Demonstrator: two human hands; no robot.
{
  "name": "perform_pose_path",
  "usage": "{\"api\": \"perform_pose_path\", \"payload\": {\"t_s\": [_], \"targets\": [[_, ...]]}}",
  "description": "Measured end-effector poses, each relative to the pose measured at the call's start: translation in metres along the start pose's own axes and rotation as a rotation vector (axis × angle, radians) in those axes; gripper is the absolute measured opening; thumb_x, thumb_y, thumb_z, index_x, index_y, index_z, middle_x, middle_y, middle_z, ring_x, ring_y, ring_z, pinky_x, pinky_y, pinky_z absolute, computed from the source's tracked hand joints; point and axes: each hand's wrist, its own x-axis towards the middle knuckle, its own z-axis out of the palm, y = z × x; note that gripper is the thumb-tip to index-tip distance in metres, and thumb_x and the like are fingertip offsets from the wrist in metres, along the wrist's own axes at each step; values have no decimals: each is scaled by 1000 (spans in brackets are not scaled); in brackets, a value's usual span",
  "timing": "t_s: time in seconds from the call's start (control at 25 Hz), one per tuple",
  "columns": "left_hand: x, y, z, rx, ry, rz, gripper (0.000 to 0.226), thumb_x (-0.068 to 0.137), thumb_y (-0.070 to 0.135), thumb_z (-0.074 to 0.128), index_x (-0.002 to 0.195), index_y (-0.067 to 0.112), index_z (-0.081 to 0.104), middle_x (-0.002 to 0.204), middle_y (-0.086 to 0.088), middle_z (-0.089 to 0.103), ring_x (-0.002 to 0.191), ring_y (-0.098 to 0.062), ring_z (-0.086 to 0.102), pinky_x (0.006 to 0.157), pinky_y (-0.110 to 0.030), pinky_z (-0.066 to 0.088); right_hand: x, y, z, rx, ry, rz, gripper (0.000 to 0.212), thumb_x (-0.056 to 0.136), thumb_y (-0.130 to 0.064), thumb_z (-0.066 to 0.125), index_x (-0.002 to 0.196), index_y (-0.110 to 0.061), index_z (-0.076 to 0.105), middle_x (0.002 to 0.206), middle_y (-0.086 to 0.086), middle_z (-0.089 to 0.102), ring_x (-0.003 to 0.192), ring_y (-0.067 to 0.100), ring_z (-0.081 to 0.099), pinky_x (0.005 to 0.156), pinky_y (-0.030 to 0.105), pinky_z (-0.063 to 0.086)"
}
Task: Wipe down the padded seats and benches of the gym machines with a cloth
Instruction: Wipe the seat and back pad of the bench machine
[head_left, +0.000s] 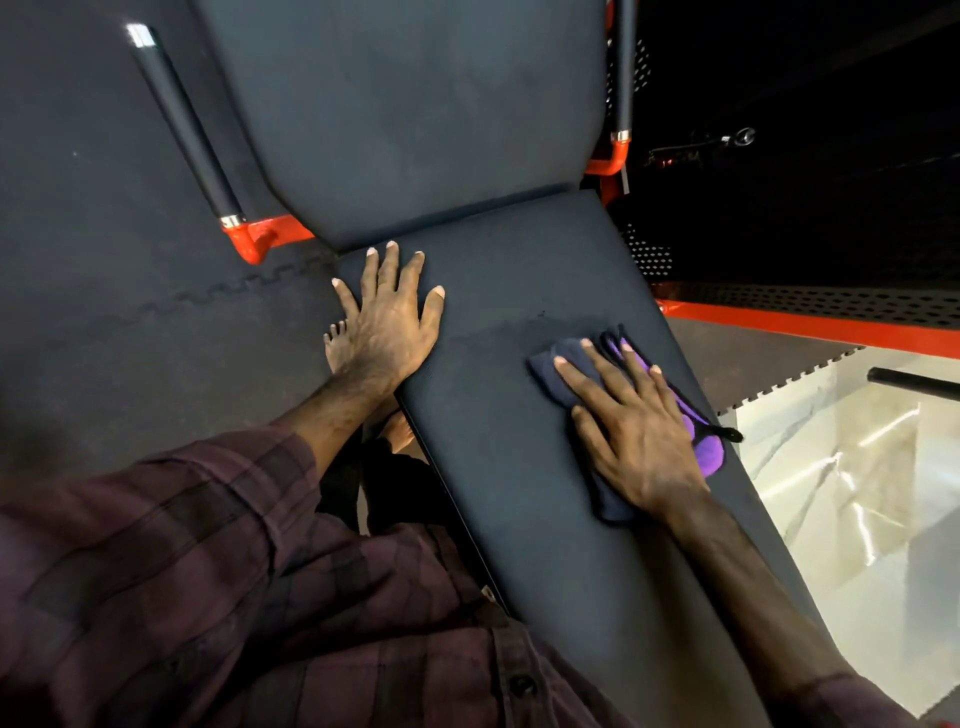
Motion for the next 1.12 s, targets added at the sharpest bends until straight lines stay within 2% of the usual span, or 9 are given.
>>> {"api": "perform_pose_path", "payload": {"t_s": [0.16, 0.4, 0.56, 0.64, 0.76, 0.8, 0.96, 1.0, 1.12], "targets": [[2, 2, 2, -2, 4, 0, 72, 97, 80, 15, 160, 46, 20, 176, 10, 9, 164, -27, 1, 121, -76, 9, 57, 12, -4, 44, 38, 383, 64, 100, -52, 27, 163, -46, 25, 174, -6, 22, 159, 37, 17, 125, 62, 22], [-6, 11, -8, 3, 36, 44, 69, 103, 65, 28, 163, 32, 30, 176, 0, 15, 163, -25, 5, 126, -69, 1, 33, 35, -4, 16, -26, 24, 60, 103, -53, 26, 163, -49, 21, 175, -10, 18, 162, 28, 11, 127, 57, 21], [-5, 12, -8, 6, 66, 47, 65, 106, 61, 36, 163, 30, 32, 175, -1, 17, 163, -25, 7, 126, -69, 1, 102, 23, -6, 72, 24, 386, 61, 104, -49, 34, 164, -44, 26, 174, -2, 23, 158, 40, 21, 124, 58, 25], [-4, 10, -6, -1, 63, 50, 66, 105, 63, 34, 163, 32, 31, 175, 1, 17, 163, -24, 6, 126, -68, 2, 113, 16, 1, 25, 57, 259, 61, 103, -49, 33, 163, -43, 29, 173, -2, 26, 157, 40, 22, 123, 57, 27], [-4, 8, -6, 9, 58, 40, 69, 102, 68, 28, 162, 36, 29, 176, 4, 16, 163, -20, 4, 127, -67, 2, 82, 46, 6, 14, -5, -110, 59, 105, -50, 28, 163, -47, 24, 174, -6, 22, 162, 29, 16, 127, 53, 23], [-3, 8, -6, 4, 55, 37, 68, 102, 68, 29, 162, 36, 30, 176, 4, 16, 163, -20, 4, 127, -67, 1, 83, 56, 5, 9, -1, -117, 58, 105, -50, 28, 163, -48, 23, 174, -5, 23, 162, 28, 16, 127, 53, 25], [0, 6, -2, 4, 61, 27, 70, 99, 72, 26, 161, 39, 30, 175, 7, 15, 163, -20, 4, 127, -67, 3, 139, 19, 2, 48, 28, 357, 60, 104, -48, 36, 163, -45, 26, 174, -2, 23, 157, 41, 22, 123, 59, 27], [1, 4, -2, -1, 57, 23, 71, 98, 74, 25, 160, 42, 30, 175, 9, 15, 163, -20, 4, 126, -68, 4, 145, 8, 3, 31, 33, 331, 61, 103, -49, 36, 163, -45, 27, 174, -2, 22, 157, 42, 21, 123, 59, 26], [3, -1, -3, -26, 47, 37, 71, 98, 75, 30, 160, 42, 31, 175, 10, 15, 163, -19, 4, 126, -69, 3, 114, 20, 4, 31, -10, -82, 60, 103, -53, 28, 162, -48, 27, 174, -8, 22, 161, 33, 15, 126, 57, 23]]}}
